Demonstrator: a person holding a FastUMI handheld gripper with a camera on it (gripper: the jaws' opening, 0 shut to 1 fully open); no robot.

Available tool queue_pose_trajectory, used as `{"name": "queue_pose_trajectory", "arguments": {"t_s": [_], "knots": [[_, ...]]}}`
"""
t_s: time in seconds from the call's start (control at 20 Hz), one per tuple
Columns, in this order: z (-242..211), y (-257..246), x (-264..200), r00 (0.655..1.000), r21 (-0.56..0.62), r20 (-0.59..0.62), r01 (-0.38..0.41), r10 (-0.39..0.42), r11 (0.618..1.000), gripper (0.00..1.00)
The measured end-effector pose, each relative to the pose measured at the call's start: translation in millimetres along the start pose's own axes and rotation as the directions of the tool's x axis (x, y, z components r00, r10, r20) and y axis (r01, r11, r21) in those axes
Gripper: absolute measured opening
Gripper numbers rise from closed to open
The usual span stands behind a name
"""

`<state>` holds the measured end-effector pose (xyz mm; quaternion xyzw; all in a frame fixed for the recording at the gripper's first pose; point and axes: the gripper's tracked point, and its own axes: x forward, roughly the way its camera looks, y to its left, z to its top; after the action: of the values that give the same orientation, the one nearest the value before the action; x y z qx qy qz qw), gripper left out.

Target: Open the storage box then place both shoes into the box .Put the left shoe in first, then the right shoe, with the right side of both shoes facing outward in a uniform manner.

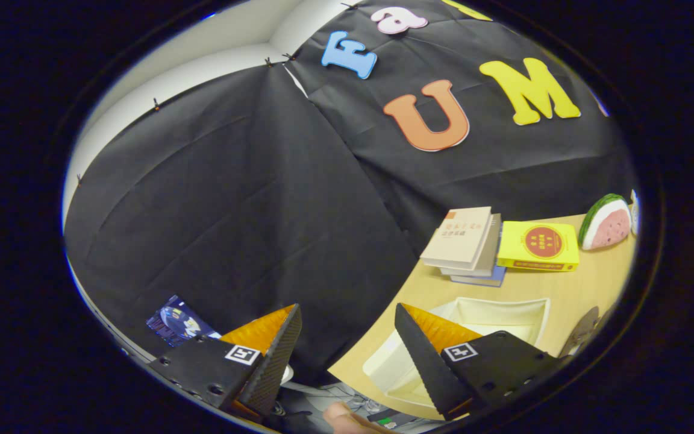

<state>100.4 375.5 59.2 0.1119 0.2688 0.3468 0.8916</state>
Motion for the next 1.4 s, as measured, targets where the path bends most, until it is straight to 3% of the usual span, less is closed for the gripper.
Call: {"name": "queue_pose_trajectory", "arguments": {"t_s": [0.15, 0.35, 0.75, 1.0, 1.15, 1.3, 1.4], "knots": [[-10.3, -58.4, -10.0, 0.992, -0.013, -0.012, 0.127, -0.127, 0.992, 0.94], [-27.8, -147.7, -29.7, 0.956, 0.013, -0.046, 0.291, -0.29, 0.957, 0.95], [-71.2, -320.5, -85.7, 0.844, 0.132, -0.132, 0.535, -0.52, 0.834, 0.94], [-127.4, -393.0, -117.7, 0.777, 0.152, -0.261, 0.62, -0.573, 0.77, 0.94], [-161.9, -409.7, -128.1, 0.749, 0.133, -0.363, 0.63, -0.554, 0.765, 0.92], [-178.6, -425.8, -138.8, 0.695, 0.069, -0.41, 0.669, -0.591, 0.74, 0.92], [-188.2, -427.3, -139.0, 0.68, 0.046, -0.434, 0.671, -0.59, 0.74, 0.92]]}}
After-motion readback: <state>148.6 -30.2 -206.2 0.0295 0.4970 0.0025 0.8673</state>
